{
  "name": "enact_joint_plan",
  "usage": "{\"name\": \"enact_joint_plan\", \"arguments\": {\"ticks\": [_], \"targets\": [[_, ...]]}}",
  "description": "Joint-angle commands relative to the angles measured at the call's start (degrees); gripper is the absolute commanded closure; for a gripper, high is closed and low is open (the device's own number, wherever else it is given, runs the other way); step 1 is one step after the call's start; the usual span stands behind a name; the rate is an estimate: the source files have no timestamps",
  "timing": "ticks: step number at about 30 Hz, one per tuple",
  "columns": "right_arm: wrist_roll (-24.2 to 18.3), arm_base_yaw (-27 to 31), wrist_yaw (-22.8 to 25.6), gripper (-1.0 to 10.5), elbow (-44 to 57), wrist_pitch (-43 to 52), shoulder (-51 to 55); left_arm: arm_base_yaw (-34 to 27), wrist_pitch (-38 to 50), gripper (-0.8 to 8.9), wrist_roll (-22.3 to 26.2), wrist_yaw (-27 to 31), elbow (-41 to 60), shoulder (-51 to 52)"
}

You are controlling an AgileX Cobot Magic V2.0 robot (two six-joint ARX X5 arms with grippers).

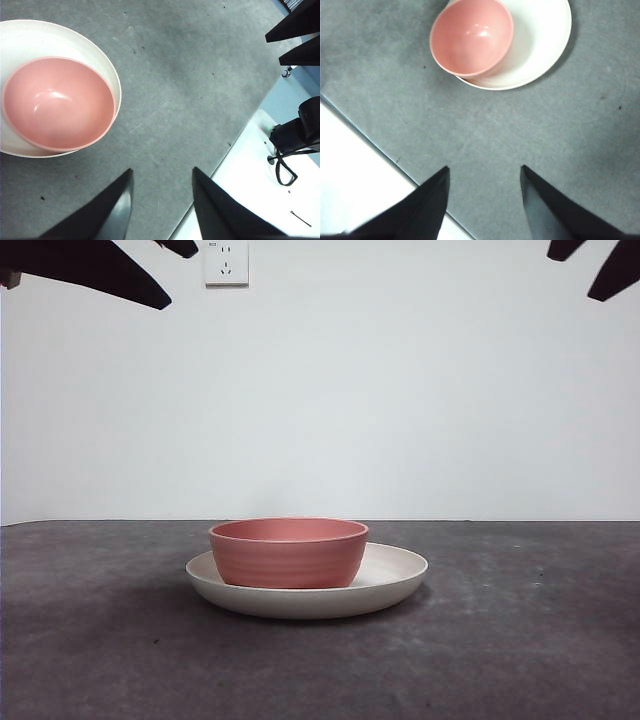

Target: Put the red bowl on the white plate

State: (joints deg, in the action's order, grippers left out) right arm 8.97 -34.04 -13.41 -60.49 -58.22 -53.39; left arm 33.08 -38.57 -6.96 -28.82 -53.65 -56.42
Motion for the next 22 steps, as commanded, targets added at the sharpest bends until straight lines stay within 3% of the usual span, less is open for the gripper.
{"name": "enact_joint_plan", "arguments": {"ticks": [1,4,6,7,22], "targets": [[-0.55,-0.72,-0.04,7.2,-0.24,0.74,-0.44,0.35,0.42,6.28,0.26,-0.35,-0.63,-0.17],[-0.55,-0.72,-0.04,7.6,-0.24,0.74,-0.46,0.37,0.42,6.63,0.28,-0.35,-0.63,-0.15],[-0.63,-0.72,-0.07,9.1,-0.24,0.72,-0.46,0.35,0.5,7.92,0.31,-0.35,-0.63,-0.17],[-0.68,-0.72,-0.04,9.4,-0.24,0.74,-0.46,0.35,0.55,8.05,0.31,-0.35,-0.63,-0.17],[-0.46,-0.7,-0.02,9.4,-0.26,9.64,-0.44,0.35,0.59,8.06,0.28,-0.35,-0.63,-0.15]]}}
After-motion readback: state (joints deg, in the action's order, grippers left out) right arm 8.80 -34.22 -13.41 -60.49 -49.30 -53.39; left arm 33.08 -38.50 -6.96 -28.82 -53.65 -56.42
